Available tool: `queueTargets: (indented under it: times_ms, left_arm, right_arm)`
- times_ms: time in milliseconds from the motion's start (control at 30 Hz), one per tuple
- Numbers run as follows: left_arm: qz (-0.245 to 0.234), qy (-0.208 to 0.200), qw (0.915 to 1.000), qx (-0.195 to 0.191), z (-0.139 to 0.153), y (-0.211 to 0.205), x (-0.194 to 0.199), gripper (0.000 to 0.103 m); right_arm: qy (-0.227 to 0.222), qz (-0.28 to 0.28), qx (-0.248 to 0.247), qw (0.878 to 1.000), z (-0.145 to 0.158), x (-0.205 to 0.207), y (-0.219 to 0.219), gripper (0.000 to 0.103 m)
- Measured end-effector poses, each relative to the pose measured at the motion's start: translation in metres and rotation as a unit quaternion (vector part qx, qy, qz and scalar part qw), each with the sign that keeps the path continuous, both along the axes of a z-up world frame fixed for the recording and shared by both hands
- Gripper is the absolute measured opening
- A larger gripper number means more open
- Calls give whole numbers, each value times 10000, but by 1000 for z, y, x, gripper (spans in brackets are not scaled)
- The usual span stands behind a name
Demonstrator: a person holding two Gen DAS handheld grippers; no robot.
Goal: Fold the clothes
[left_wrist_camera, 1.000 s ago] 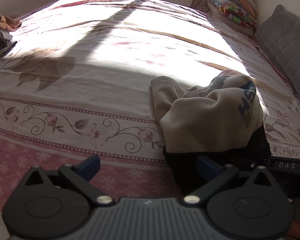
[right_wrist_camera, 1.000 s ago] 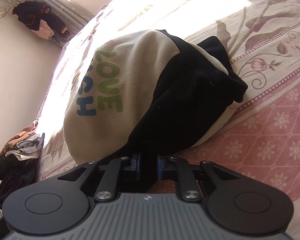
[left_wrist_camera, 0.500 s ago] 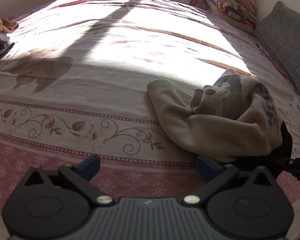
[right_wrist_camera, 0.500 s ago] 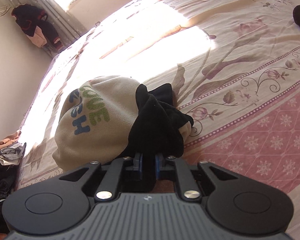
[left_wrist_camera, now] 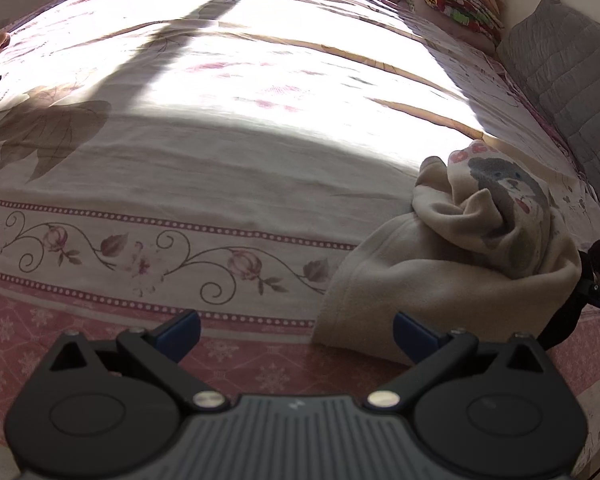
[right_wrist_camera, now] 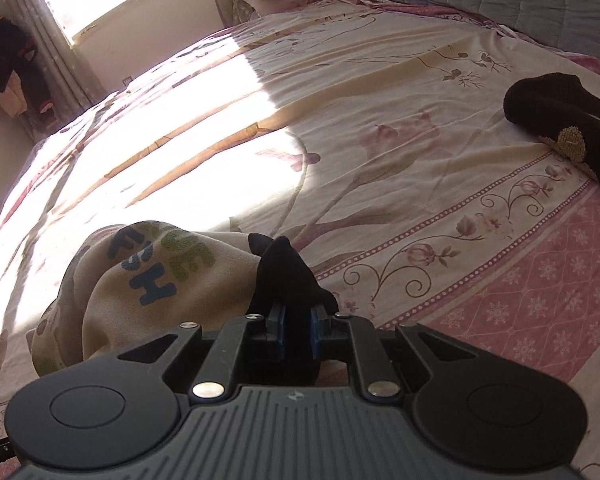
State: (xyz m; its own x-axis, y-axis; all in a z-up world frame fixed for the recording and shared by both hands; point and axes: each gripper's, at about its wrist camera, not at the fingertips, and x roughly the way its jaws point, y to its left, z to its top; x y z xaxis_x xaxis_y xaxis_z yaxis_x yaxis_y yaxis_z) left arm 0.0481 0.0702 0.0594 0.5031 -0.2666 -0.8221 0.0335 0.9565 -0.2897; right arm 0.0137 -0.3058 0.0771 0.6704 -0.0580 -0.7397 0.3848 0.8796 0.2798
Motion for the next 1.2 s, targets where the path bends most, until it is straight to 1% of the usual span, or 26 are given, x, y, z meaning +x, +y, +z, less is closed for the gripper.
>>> queueTargets:
  times_ms: [67, 100, 167, 267, 300, 400, 533, 600, 767, 833, 900, 933, 967, 1000, 1067, 1133, 1200]
  left_arm:
    - [-70, 44, 9998, -157, 5, -2, 4, 103]
    - [-119, 37, 9998, -169, 7, -4, 6, 103]
    - [-174, -37, 9998, -75, 7, -8, 8, 103]
    - [-59, -309, 9995, -35, -6, -8, 7, 103]
    - [-47, -387, 9992, -87, -12, -8, 6, 103]
    - [-265, -151, 9995, -36, -23, -19, 18, 102]
    - [-457, -442, 9980, 42, -17, -31, 26, 102]
    - [-500, -428, 9978, -9, -19, -35, 30, 102]
    - [-553, -368, 9977, -158, -32, -41, 35, 95]
    - [-551, -464, 9971, -240, -38, -43, 34, 91]
    - [-698, -597, 9956, -197, -38, -47, 31, 82]
    - [-763, -665, 9947, -175, -38, -49, 30, 75]
    - [-826, -690, 9940, -200, -39, -51, 28, 58]
    - [-838, -707, 9938, -212, -40, -51, 25, 49]
    - [-833, -696, 9938, -254, -42, -51, 21, 12]
    - [-733, -695, 9942, -361, -43, -50, 15, 11]
    - [-745, -782, 9938, -269, -40, -51, 5, 10]
  right_arm:
    - [42, -69, -90, 9999, -1, 3, -3, 21]
    - [47, -110, -119, 9999, -1, 2, -4, 24]
    - [-9, -162, -236, 9996, 3, 0, -4, 45]
    - [-174, -226, -352, 9990, 12, -3, -5, 55]
    - [-239, -226, -352, 9988, 14, -5, -4, 56]
    - [-433, -197, -280, 9985, 20, -9, 0, 57]
    - [-641, 53, 30, 9979, 23, -4, 18, 58]
    - [-734, 244, 163, 9969, 24, 2, 33, 58]
    - [-942, 760, 386, 9919, 26, 13, 72, 59]
    - [-1010, 939, 358, 9898, 27, 16, 85, 59]
    - [-1050, 1073, 309, 9882, 27, 18, 96, 62]
    - [-1052, 1101, 268, 9880, 26, 19, 100, 63]
    - [-1049, 1122, 235, 9879, 26, 20, 103, 64]
    - [-1044, 1162, 199, 9875, 25, 21, 106, 64]
    - [-1034, 1240, 124, 9868, 24, 22, 110, 64]
    - [-1059, 1312, 20, 9857, 23, 22, 114, 65]
    - [-1072, 1372, -88, 9847, 22, 20, 117, 65]
